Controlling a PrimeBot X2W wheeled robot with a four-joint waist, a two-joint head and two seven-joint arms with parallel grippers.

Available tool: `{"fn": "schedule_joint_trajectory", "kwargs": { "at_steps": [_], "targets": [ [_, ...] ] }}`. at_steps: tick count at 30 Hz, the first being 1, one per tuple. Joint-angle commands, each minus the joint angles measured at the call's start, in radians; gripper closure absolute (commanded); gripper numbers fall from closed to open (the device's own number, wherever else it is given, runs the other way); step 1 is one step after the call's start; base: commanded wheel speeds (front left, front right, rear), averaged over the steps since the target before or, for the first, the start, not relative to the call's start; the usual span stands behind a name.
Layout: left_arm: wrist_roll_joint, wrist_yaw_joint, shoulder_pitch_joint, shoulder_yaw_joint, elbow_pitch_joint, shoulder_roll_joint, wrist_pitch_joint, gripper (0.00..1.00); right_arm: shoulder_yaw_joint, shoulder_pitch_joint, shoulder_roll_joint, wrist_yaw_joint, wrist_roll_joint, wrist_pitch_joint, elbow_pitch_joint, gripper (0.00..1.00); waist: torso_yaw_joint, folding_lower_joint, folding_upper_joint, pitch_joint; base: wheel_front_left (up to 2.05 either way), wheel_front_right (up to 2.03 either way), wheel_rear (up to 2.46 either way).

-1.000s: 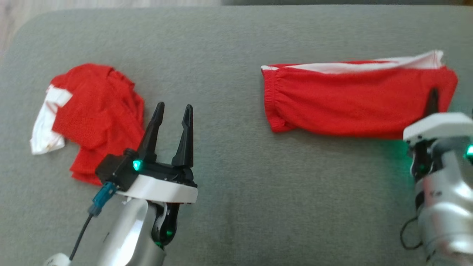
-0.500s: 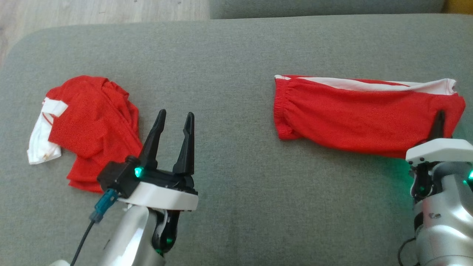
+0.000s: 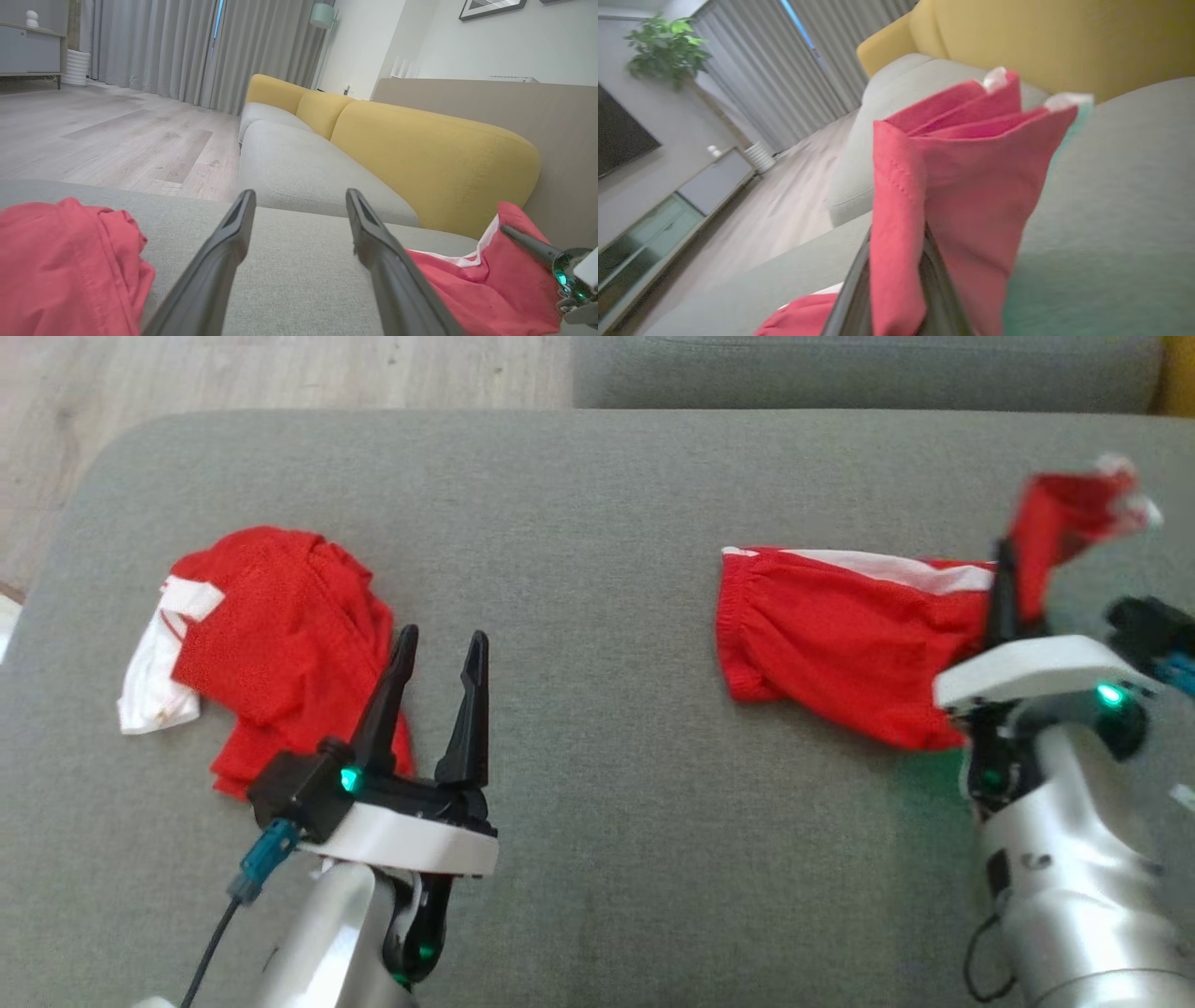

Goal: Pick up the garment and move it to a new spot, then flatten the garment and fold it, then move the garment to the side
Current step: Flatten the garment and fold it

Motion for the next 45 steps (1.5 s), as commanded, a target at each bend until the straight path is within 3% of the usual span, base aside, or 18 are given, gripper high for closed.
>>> {"fn": "schedule_joint_trajectory", "kwargs": {
  "at_steps": [1,2,5,12,21,22,23,30,34,39,45],
  "targets": [
    [-0.005,-0.006,-0.006,0.031,-0.027,0.015,-0.005,0.0,0.112,-0.039,0.016,0.003,0.056,-0.014,-0.056,1.0,0.015,0.0001,-0.0001,-0.012,0.0,0.0,0.0],
    [-0.005,-0.006,-0.005,0.028,-0.024,0.016,-0.005,0.0,0.184,-0.031,0.016,0.003,0.099,-0.015,-0.071,1.0,0.028,0.0001,-0.0001,-0.019,0.0,0.0,0.0],
    [-0.006,-0.006,-0.001,0.023,-0.02,0.016,-0.005,0.0,0.261,-0.023,0.016,0.003,0.121,-0.018,-0.077,1.0,0.05,0.0001,-0.0001,-0.024,0.0,0.0,0.0],
    [-0.009,-0.006,0.007,0.024,-0.016,0.02,-0.005,0.0,0.359,-0.025,0.016,0.003,0.147,-0.021,-0.055,1.0,0.099,0.0001,-0.0001,-0.026,0.0,0.0,0.0],
    [-0.012,-0.006,0.017,0.032,-0.013,0.022,-0.005,0.0,0.517,-0.026,0.016,0.003,0.125,-0.022,0.078,1.0,0.129,0.0001,-0.0001,-0.029,0.0,0.0,0.0],
    [-0.012,-0.006,0.018,0.033,-0.013,0.022,-0.005,0.0,0.535,-0.028,0.014,0.003,0.115,-0.022,0.097,0.07,0.129,0.0001,-0.0001,-0.03,0.0,0.0,0.0],
    [-0.011,-0.006,0.018,0.033,-0.012,0.021,-0.005,0.0,0.557,-0.028,0.014,0.003,0.105,-0.016,0.122,0.0,0.127,0.0001,-0.0001,-0.031,0.0,0.0,0.0],
    [-0.009,-0.006,0.026,0.047,-0.012,0.018,-0.005,0.0,0.815,-0.011,0.015,0.003,0.115,0.041,0.123,0.0,0.085,0.0001,-0.0001,-0.046,0.0,0.0,0.0],
    [-0.008,-0.006,0.025,0.054,-0.018,0.018,-0.005,0.0,0.908,-0.009,-0.002,0.003,0.164,0.035,0.078,0.0,0.047,0.0001,-0.0001,-0.059,0.0,0.0,0.0],
    [0.0,-0.006,0.024,0.075,-0.03,0.018,-0.005,0.0,0.864,-0.025,-0.064,0.003,0.201,-0.013,0.025,0.0,-0.006,0.0001,-0.0001,-0.072,0.0,0.0,0.0],
    [0.013,-0.006,0.026,0.109,-0.053,0.015,-0.005,0.0,0.635,0.005,-0.131,0.003,0.082,-0.022,-0.084,0.0,-0.068,0.0001,-0.0001,-0.073,0.0,0.0,0.0]
  ]
}}
